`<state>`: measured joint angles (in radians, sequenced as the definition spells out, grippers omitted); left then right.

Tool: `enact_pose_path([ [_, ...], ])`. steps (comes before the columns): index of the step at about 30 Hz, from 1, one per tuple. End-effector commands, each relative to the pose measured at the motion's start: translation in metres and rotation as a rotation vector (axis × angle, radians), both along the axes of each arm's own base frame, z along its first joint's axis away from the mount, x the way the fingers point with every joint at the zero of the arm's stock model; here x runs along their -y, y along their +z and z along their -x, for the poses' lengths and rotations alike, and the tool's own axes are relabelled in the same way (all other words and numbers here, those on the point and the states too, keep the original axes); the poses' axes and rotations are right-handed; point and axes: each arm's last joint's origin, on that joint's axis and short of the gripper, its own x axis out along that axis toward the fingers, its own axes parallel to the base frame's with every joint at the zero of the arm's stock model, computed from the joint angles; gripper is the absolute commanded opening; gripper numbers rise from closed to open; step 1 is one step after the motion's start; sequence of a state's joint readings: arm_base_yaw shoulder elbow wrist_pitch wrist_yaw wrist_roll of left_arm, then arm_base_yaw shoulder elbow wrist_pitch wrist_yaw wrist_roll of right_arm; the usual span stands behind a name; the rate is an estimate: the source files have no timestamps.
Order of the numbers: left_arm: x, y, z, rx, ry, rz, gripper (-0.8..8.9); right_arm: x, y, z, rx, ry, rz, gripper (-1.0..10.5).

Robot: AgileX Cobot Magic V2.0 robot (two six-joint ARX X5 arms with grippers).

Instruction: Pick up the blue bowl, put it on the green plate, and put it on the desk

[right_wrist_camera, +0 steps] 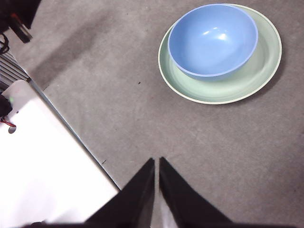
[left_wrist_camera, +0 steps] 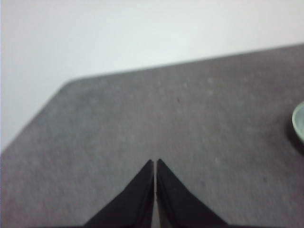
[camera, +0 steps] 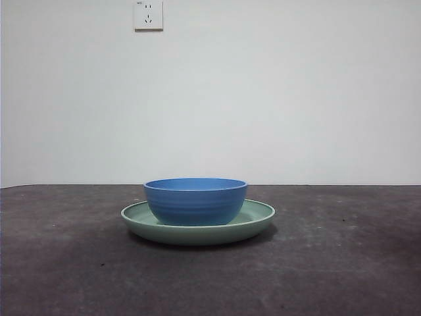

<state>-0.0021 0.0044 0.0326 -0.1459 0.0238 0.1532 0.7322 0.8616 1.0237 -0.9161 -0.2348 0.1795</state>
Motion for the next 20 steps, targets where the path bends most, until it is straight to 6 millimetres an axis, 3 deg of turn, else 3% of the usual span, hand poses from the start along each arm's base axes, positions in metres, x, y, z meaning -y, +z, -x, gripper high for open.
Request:
enact_pose_path([
  [1,-0.0004,-0.0112,-0.0004,-0.064,0.013,0.035,0.09,-0.002,0.0025,-0.0001,0.01,0.013,-0.005,0.1],
  [6,-0.0004,-0.0109,-0.0004,-0.064,0.025,0.118,0.09,-0.002,0.0025,-0.0001,0.01,0.013,-0.005,0.1],
  [20,-0.0004,-0.0109,-0.0004,-0.064,0.025,0.118,0.09,-0.002,0.0026,-0.0001,0.011,0.013,-0.005,0.1],
])
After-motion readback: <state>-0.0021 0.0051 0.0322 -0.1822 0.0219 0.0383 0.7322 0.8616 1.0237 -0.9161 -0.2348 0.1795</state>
